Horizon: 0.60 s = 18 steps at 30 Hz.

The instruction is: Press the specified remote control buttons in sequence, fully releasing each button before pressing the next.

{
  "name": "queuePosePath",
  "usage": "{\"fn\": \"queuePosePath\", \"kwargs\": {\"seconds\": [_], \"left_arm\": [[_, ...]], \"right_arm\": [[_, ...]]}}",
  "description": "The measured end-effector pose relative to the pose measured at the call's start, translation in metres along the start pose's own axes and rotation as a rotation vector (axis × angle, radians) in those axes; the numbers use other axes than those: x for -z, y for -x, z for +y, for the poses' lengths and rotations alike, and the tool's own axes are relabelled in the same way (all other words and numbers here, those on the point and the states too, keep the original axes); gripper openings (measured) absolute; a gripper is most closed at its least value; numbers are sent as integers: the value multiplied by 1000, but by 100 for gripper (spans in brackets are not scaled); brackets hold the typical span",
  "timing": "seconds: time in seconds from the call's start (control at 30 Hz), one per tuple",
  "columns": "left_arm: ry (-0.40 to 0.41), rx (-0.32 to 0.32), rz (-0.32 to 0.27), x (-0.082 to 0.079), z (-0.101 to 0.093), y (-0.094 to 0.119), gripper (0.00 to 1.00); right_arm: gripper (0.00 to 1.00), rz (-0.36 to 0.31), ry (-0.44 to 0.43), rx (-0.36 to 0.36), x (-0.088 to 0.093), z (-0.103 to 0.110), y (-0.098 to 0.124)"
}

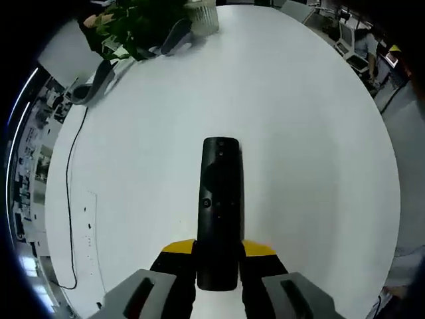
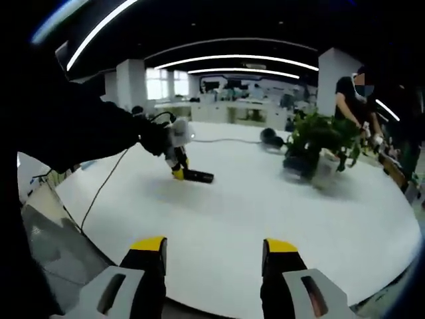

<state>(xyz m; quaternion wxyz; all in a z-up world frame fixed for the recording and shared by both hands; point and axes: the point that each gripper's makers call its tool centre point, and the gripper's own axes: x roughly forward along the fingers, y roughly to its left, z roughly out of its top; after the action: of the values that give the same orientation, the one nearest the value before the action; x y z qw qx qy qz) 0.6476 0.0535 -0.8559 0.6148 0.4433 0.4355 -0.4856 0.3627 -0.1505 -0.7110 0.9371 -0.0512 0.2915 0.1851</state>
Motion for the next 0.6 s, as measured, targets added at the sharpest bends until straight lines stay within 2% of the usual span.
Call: {"fn": "queuePosePath", "kwargs": {"seconds": [0.27, 0.43, 0.6], "left_arm": [[-27, -26, 26, -2, 26, -5, 24], [-36, -31, 46, 0, 30, -12, 25], [-28, -32, 32, -1, 31, -9, 25]], "right_arm": [[55, 15, 2, 1, 2, 0, -1], [55, 20, -3, 4, 2, -2, -2], [55, 18, -2, 5, 1, -3, -2]]}}
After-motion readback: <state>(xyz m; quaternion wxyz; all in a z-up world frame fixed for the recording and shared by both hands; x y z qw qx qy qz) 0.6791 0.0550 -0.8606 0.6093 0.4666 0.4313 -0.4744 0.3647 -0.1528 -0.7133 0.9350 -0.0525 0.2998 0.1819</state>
